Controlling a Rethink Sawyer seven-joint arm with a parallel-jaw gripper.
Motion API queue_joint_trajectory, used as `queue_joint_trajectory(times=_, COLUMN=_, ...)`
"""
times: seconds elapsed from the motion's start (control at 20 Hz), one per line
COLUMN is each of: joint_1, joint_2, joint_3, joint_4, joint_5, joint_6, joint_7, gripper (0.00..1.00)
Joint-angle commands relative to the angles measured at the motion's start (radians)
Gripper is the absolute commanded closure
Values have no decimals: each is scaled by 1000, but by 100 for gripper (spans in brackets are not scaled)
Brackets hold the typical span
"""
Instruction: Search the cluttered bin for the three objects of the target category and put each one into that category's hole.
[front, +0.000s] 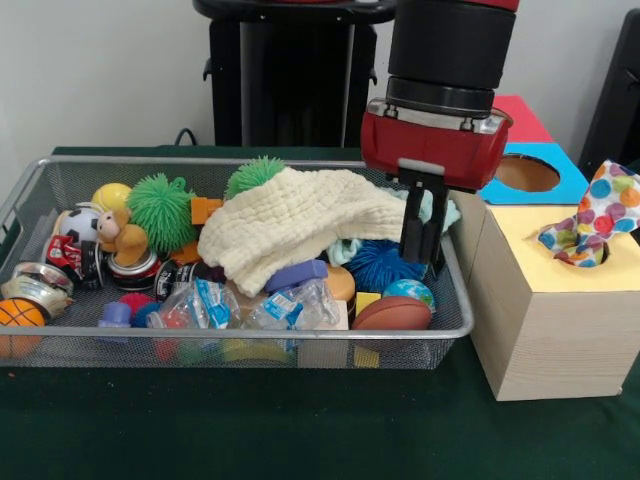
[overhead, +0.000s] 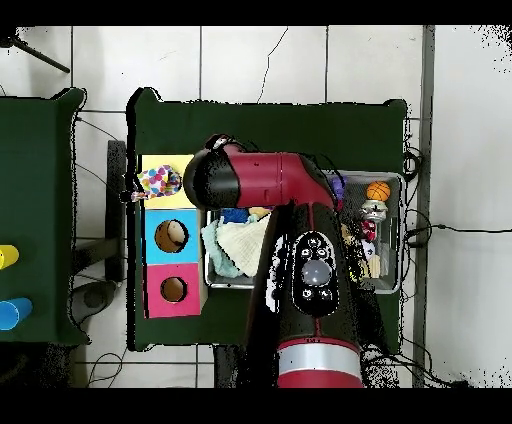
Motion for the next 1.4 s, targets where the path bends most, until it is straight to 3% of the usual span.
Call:
queue_joint_trajectory(times=0.05, joint_1=-55, joint_2=17, joint_3=100, joint_4=27, joint_5=-17, joint_6=135, joint_7=-115, gripper=100)
queue_joint_trajectory(times=0.8, joint_1=-52, joint_2=-12, joint_3=93, joint_4=120, joint_5=-53, joint_6=59, joint_7=-77, gripper=100)
queue_joint_trajectory(times=1.4, joint_1=-35, joint_2=-11, joint_3=92, joint_4=95, joint_5=-42, joint_6=50, joint_7=-49, gripper=100)
